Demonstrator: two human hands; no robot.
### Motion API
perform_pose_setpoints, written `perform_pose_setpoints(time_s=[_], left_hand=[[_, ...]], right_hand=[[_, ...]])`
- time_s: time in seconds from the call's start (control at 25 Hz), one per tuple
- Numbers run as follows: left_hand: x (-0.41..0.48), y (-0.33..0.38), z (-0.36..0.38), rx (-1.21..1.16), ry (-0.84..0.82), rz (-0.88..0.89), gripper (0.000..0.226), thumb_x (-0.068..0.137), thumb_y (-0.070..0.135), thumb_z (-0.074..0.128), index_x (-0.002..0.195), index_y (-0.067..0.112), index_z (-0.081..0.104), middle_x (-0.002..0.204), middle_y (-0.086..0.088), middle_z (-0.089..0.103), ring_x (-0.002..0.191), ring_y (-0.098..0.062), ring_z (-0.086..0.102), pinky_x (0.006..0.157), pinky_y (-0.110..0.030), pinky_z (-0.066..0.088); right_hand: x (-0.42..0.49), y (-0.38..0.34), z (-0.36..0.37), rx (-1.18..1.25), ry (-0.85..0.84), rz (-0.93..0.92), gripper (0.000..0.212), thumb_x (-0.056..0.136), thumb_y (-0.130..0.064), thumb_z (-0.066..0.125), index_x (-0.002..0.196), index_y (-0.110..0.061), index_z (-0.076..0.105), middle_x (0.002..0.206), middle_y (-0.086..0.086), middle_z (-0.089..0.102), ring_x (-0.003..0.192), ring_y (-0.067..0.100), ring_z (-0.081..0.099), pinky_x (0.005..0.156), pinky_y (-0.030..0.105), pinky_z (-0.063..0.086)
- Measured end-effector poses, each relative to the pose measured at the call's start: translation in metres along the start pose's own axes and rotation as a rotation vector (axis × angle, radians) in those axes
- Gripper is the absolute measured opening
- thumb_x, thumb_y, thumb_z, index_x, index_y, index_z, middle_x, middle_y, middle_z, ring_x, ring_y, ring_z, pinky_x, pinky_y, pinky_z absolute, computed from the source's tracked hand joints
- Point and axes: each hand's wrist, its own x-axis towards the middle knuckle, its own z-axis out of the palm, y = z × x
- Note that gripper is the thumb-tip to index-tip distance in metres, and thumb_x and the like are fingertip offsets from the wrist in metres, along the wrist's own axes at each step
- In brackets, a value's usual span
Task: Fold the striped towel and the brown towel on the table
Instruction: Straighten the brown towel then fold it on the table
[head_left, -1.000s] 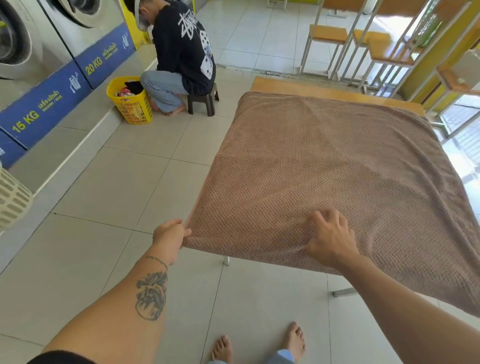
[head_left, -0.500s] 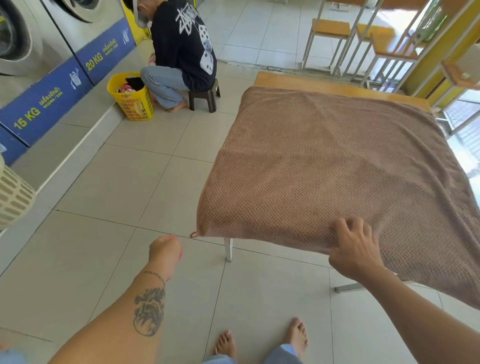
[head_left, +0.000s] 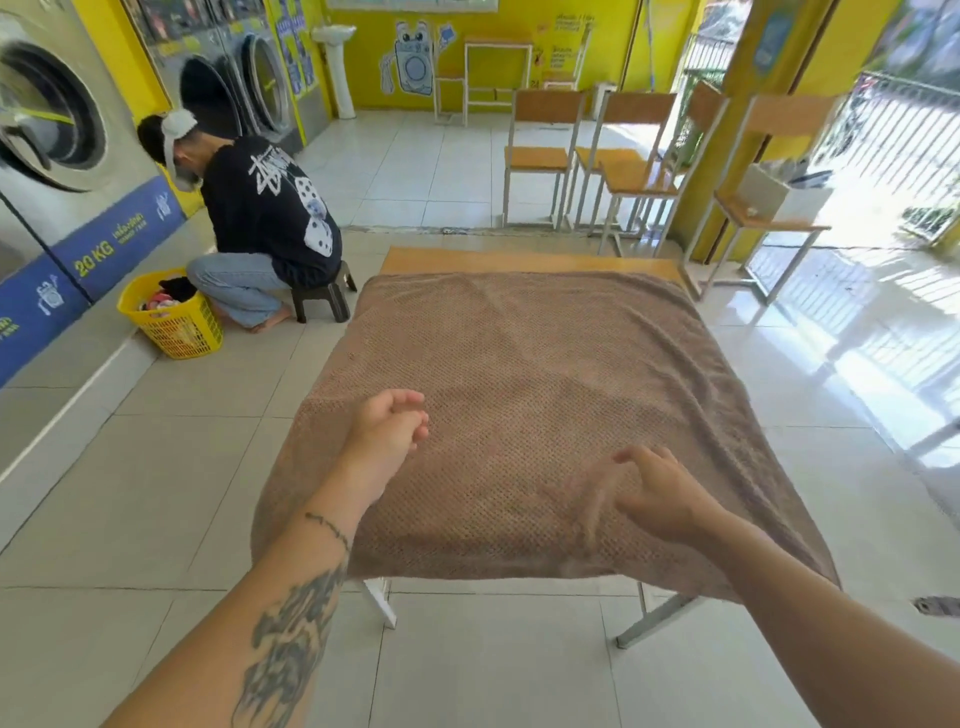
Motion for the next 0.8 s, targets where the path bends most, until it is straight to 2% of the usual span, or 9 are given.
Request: perform_pose_setpoints(time_s=[0.16,0.28,0.32,0.4,0.48,0.64,0.8], left_hand=[[-0.001,0.046,0.123,0.095,-0.096,0.019,0.02,0.095,0.003,0.053,0.106,0.016,0.064,0.095,-0.009,0.069,0.079,-0.017,0.063,0.068,-0.032,0.052],[-0.007,0.072,0.214,0.124,-0.089,0.014,0.02,0.094,0.002,0.053,0.107,0.011,0.065,0.091,-0.009,0.068,0.078,-0.018,0.062,0.063,-0.031,0.049],[-0.01,0.081,0.245,0.116,-0.09,0.014,0.02,0.094,0.001,0.053,0.108,0.01,0.064,0.089,-0.009,0.067,0.077,-0.019,0.061,0.062,-0.03,0.048],[-0.012,0.098,0.293,0.108,-0.108,0.008,0.02,0.094,-0.001,0.052,0.107,0.009,0.063,0.089,-0.009,0.065,0.075,-0.018,0.06,0.06,-0.028,0.047],[-0.009,0.112,0.33,0.112,-0.11,0.001,0.019,0.095,0.0,0.051,0.106,0.01,0.064,0.091,-0.009,0.066,0.075,-0.016,0.061,0.059,-0.027,0.048],[0.036,0.134,0.395,0.103,-0.036,0.006,0.018,0.095,0.005,0.052,0.104,0.013,0.065,0.094,-0.008,0.067,0.077,-0.018,0.062,0.064,-0.031,0.049],[0.095,0.141,0.462,0.183,-0.055,0.0,0.019,0.093,0.006,0.05,0.102,0.017,0.064,0.097,-0.008,0.068,0.083,-0.019,0.064,0.07,-0.032,0.049]], right_hand=[[0.015,0.073,-0.078,0.071,0.015,-0.036,0.054,0.082,-0.024,0.06,0.135,-0.022,0.049,0.139,0.006,0.045,0.126,0.025,0.048,0.105,0.037,0.041],[0.022,0.124,-0.133,0.094,0.034,-0.118,0.043,0.086,-0.043,0.061,0.125,-0.025,0.055,0.13,-0.005,0.053,0.121,0.02,0.05,0.106,0.04,0.042],[0.024,0.144,-0.152,0.091,0.012,-0.136,0.043,0.088,-0.04,0.061,0.127,-0.024,0.054,0.129,-0.006,0.05,0.122,0.02,0.048,0.107,0.039,0.04],[0.036,0.176,-0.184,0.063,-0.013,-0.142,0.052,0.087,-0.03,0.061,0.137,-0.022,0.048,0.136,0.004,0.048,0.125,0.024,0.047,0.105,0.035,0.039],[0.052,0.202,-0.211,0.033,-0.018,-0.141,0.055,0.086,-0.029,0.06,0.139,-0.021,0.046,0.137,0.008,0.047,0.125,0.025,0.048,0.103,0.035,0.04],[0.105,0.242,-0.259,0.004,-0.038,-0.187,0.053,0.09,-0.023,0.059,0.14,-0.021,0.044,0.137,0.005,0.047,0.123,0.021,0.048,0.099,0.033,0.041],[0.166,0.28,-0.289,-0.025,-0.068,-0.2,0.05,0.091,-0.022,0.059,0.139,-0.023,0.045,0.136,0.003,0.048,0.122,0.02,0.048,0.1,0.032,0.041]])
